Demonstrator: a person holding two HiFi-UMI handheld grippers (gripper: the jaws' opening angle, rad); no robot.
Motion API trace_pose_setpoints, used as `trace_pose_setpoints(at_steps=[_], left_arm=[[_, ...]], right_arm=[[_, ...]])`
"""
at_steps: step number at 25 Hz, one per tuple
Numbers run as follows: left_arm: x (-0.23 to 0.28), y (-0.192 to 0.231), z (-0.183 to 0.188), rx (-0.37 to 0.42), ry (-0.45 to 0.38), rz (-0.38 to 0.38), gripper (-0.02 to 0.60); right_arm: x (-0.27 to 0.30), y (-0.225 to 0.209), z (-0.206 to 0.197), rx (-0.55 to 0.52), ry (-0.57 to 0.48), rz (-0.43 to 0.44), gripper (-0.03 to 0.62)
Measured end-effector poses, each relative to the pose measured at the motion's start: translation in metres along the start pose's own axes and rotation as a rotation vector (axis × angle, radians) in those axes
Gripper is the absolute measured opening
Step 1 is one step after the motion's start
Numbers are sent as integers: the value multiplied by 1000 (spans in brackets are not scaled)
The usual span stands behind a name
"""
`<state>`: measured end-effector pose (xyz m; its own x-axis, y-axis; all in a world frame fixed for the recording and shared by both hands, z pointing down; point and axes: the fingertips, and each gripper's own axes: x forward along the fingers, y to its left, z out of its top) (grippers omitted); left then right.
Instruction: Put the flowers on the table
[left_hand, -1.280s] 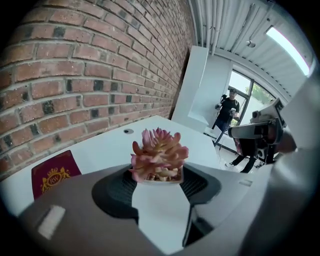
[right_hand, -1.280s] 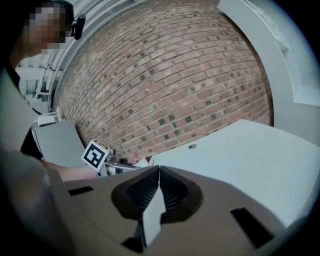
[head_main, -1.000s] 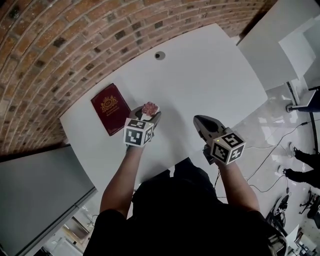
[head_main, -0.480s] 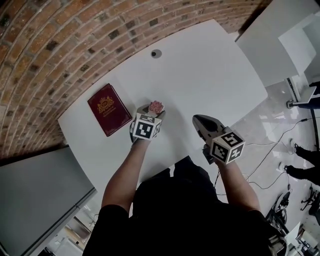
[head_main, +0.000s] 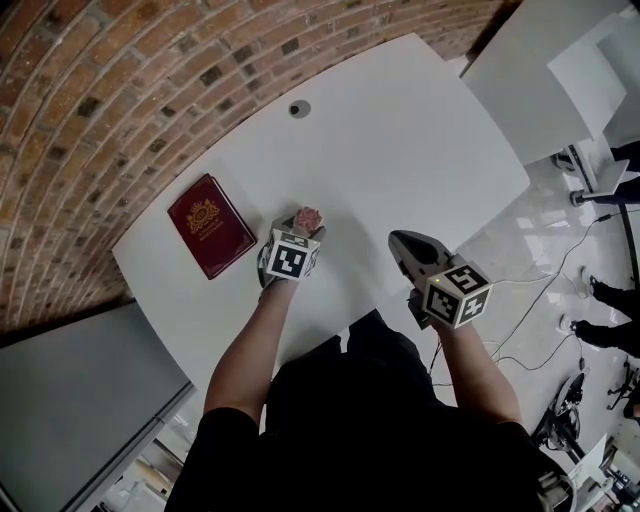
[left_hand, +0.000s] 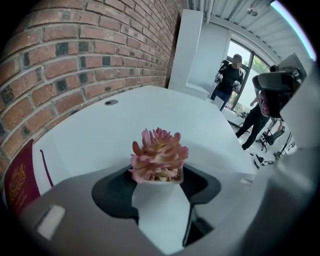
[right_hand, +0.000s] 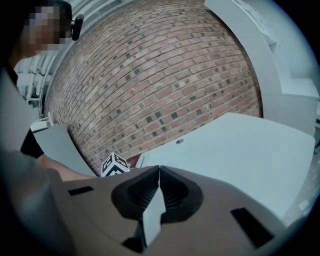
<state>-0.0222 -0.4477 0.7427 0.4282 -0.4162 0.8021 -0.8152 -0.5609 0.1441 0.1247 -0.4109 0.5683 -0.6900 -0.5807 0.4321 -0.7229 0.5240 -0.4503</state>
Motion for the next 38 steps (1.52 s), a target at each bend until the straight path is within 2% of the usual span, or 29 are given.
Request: trace_pose_setpoints(at_steps=[6,8,13,21,27,30,32,38], left_arm=[[-2,0,-4,21,13,10,267],[-4,1,-1,23,0,14,293],[-19,-1,5,28,-30,-1,301],[-84,-12,31,41,-187,-32,301],[-141,4,41,30,-321,15,299],[-167,3,35,16,-370,-20,299],[-185,0,29,33,-405,-44,299],[-237,-1,18,34,-499,-59,288]], right_arm=[[2,3,1,3,4,3,12],[4,4,1,0,4,6,12],[13,13,5,-13,5,21,12],[30,52,25,-76,-5,65,12],[34,92,26,-133,-2,88,12],[28,111,22,-146,-13,75,12],[22,124,18,-149,-20,67,12],[-4,151,16,-172,-79,16,12]])
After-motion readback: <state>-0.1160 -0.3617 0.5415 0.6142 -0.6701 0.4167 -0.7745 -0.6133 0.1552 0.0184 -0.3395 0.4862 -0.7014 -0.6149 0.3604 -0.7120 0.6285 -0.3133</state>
